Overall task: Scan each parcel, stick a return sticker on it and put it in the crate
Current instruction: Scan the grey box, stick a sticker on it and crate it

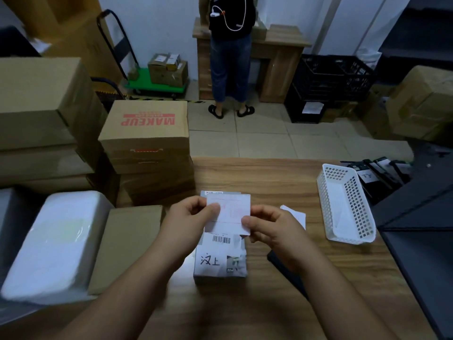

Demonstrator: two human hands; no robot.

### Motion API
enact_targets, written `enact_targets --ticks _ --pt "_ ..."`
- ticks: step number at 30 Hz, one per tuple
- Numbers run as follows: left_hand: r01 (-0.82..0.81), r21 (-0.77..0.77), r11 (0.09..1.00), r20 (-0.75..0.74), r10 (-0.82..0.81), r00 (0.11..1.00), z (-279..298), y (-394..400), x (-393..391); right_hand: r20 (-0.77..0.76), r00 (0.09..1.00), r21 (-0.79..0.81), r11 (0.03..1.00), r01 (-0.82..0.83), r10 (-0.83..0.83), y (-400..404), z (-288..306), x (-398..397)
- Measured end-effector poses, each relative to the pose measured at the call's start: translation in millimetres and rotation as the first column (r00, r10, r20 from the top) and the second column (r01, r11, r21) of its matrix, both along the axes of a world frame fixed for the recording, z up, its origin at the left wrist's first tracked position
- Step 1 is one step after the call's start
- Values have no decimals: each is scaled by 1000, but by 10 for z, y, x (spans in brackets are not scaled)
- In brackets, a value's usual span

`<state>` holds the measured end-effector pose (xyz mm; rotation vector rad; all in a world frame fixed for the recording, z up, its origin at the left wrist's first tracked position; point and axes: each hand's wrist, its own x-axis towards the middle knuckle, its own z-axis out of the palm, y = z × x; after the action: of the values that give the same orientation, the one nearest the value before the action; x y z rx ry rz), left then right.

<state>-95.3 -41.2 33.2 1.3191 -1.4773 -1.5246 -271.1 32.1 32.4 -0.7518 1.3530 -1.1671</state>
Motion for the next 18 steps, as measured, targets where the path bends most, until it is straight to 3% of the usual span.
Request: enact_targets --ticks 3,10,13,18 --pt "9 -25 1000 -1 -9 1000 91 1 36 69 993 -37 995 94 -92 19 94 -1" --pt "122 7 993 25 -122 992 245 21 120 -23 994 -38 994 103 -104 36 243 22" --pt "171 -9 985 56 -171 984 279 6 169 -73 996 -22 999 45 -46 33 253 86" --pt "84 -109 990 48 -79 996 365 -56 222 -92 991 33 995 -92 94 15 307 209"
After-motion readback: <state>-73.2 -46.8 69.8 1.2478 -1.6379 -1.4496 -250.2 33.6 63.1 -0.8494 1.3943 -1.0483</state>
